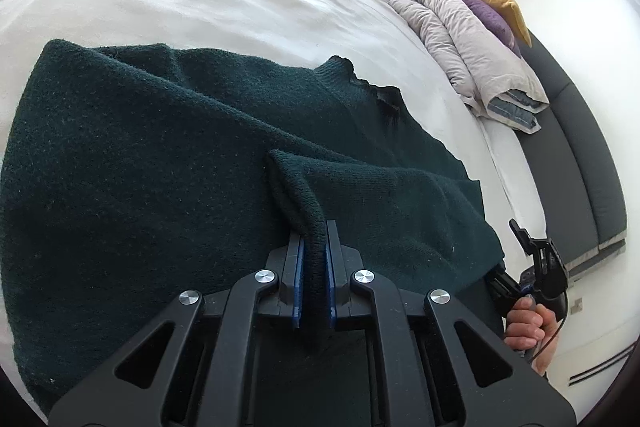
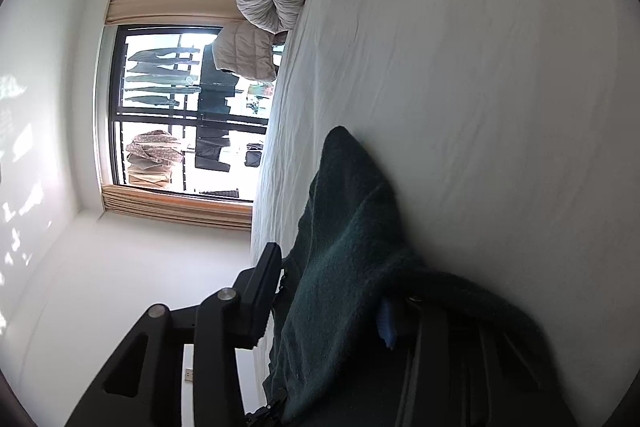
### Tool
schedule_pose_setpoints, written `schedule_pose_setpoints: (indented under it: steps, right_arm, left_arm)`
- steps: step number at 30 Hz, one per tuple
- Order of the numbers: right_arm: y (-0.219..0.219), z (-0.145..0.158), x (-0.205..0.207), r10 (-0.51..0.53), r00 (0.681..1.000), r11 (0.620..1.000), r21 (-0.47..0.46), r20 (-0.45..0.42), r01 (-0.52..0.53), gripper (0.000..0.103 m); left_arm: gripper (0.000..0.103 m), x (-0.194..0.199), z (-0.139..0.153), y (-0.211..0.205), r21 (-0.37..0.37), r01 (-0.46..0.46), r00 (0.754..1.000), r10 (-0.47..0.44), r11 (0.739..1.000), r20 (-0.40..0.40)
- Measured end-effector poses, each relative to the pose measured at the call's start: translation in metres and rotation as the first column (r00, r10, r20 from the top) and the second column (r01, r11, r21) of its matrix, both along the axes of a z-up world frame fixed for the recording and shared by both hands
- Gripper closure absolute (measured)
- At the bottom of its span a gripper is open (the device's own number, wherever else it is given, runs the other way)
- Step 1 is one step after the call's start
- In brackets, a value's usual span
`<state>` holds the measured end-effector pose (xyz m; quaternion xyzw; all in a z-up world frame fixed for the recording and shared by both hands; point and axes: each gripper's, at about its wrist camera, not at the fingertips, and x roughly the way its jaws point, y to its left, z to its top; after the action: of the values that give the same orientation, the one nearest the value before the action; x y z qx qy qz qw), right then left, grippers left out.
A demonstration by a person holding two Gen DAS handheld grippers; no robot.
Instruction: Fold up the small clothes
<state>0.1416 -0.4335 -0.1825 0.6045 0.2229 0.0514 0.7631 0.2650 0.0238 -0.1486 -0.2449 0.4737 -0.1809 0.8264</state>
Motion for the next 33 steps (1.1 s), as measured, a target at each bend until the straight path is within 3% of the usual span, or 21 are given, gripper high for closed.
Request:
schedule_pose_setpoints:
  steps: [6,8,9,10,12,14,16,20,24,25,26,27,28,30,33]
  right_arm:
    - [0.0,0.016,-0.032,-0.027,0.997,0.997,-0.071,-0.077,0.022,0.056]
    - [-0.004,0.026,-0.043,-0.067,0.992,0.994,-0.092,-0.102,0.058,0.053]
    - [-0.004,0.032,-0.049,-0.095,0.989,0.99,-0.118,-0.112,0.081,0.045]
    - [-0.003,0.038,-0.052,-0.117,0.986,0.984,-0.147,-0.117,0.1,0.038]
    - [0.0,0.054,-0.05,-0.117,0.988,0.977,-0.191,-0.104,0.095,0.038]
    - [0.008,0.071,-0.039,-0.084,0.993,0.97,-0.235,-0.081,0.062,0.038]
    - [0.02,0.086,-0.022,-0.04,0.998,0.955,-0.296,-0.057,0.021,0.037]
    - [0.042,0.095,0.021,0.073,0.997,0.942,-0.325,-0.033,-0.08,0.037]
    - [0.055,0.071,0.067,0.195,0.977,0.937,-0.279,-0.081,-0.21,0.037]
    - [0.055,0.062,0.074,0.192,0.974,0.93,-0.293,-0.119,-0.22,0.037]
    - [0.054,0.051,0.076,0.176,0.969,0.924,-0.312,-0.171,-0.223,0.037]
    - [0.051,0.038,0.076,0.178,0.963,0.922,-0.307,-0.202,-0.235,0.04]
    - [0.047,0.03,0.072,0.182,0.966,0.925,-0.301,-0.186,-0.233,0.051]
    - [0.039,0.022,0.055,0.181,0.973,0.93,-0.298,-0.143,-0.217,0.063]
    - [0.029,0.013,0.026,0.162,0.979,0.943,-0.273,-0.123,-0.19,0.072]
  left_arm:
    - [0.094,-0.003,0.001,0.006,-0.038,-0.018,1.0,0.018,0.999,-0.019]
    - [0.094,-0.009,0.005,0.01,-0.025,-0.033,0.999,0.033,0.999,-0.021]
    - [0.094,-0.012,0.007,0.013,-0.019,-0.047,0.999,0.047,0.999,-0.02]
    - [0.094,-0.015,0.01,0.016,0.0,-0.067,0.997,0.067,0.998,-0.025]
    - [0.094,-0.02,0.017,0.021,0.042,-0.109,0.994,0.11,0.993,-0.022]
    - [0.094,-0.027,0.031,0.025,0.134,-0.176,0.984,0.175,0.975,0.02]
    - [0.094,-0.034,0.048,0.023,0.182,-0.222,0.974,0.209,0.958,0.091]
    - [0.094,-0.026,0.064,-0.017,0.214,-0.105,0.982,0.066,0.971,0.178]
    - [0.094,-0.008,0.035,-0.046,0.281,-0.021,0.995,-0.008,0.959,0.1]
    - [0.094,-0.007,0.023,-0.049,0.304,0.001,0.998,-0.023,0.953,0.067]
    - [0.094,-0.011,0.015,-0.05,0.312,0.012,0.995,-0.043,0.95,0.093]
    - [0.094,-0.016,0.013,-0.048,0.307,0.013,0.989,-0.057,0.951,0.135]
    - [0.094,-0.019,0.011,-0.046,0.296,0.015,0.988,-0.06,0.955,0.144]
    - [0.094,-0.018,0.008,-0.037,0.257,0.008,0.989,-0.045,0.966,0.14]
    - [0.094,-0.015,0.003,-0.031,0.213,-0.002,0.989,-0.029,0.977,0.142]
